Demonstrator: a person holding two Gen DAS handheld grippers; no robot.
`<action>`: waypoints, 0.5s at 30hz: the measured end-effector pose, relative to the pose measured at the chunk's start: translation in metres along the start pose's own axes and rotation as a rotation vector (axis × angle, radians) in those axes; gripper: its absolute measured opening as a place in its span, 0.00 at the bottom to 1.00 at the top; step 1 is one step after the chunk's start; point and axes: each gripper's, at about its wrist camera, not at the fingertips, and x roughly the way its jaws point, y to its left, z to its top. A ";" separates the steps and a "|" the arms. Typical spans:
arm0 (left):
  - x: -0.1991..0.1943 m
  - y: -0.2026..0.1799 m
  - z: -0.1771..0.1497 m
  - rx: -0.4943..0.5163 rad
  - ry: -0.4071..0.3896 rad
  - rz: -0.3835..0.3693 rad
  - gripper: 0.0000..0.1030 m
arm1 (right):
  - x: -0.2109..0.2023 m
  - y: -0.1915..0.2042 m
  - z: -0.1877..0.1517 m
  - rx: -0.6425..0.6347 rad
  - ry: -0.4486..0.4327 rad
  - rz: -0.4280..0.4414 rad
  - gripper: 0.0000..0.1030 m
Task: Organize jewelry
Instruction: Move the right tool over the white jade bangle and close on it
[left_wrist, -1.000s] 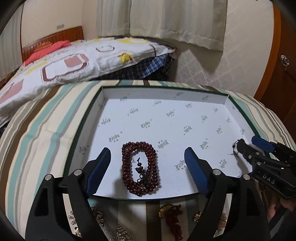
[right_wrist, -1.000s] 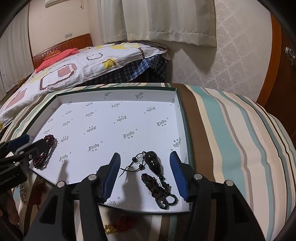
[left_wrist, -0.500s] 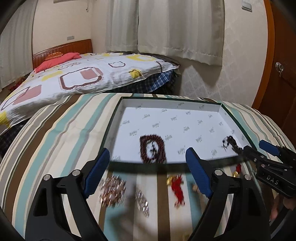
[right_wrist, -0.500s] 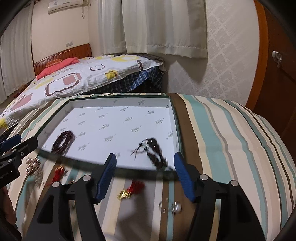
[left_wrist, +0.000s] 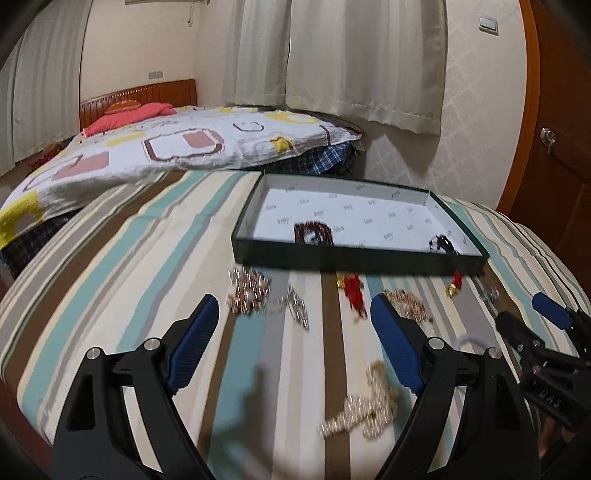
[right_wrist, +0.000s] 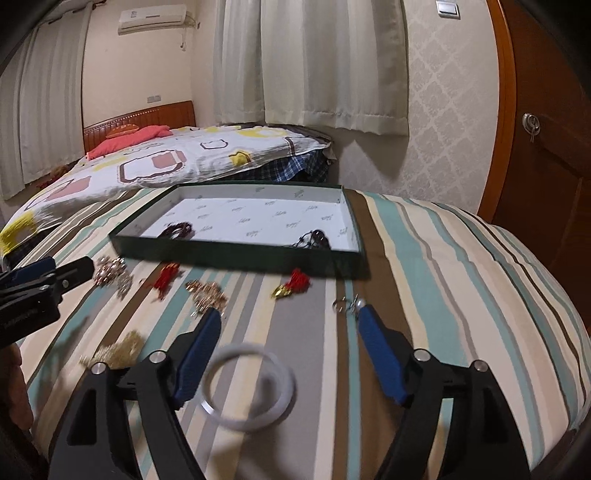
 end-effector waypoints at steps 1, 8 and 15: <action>-0.002 -0.002 -0.006 0.003 0.003 -0.001 0.81 | -0.001 0.002 -0.003 -0.004 -0.001 0.004 0.76; -0.002 -0.007 -0.030 0.027 0.027 0.003 0.83 | 0.003 0.018 -0.020 -0.045 0.027 0.021 0.80; 0.002 -0.010 -0.036 0.023 0.050 -0.002 0.83 | 0.011 0.020 -0.028 -0.038 0.083 0.031 0.80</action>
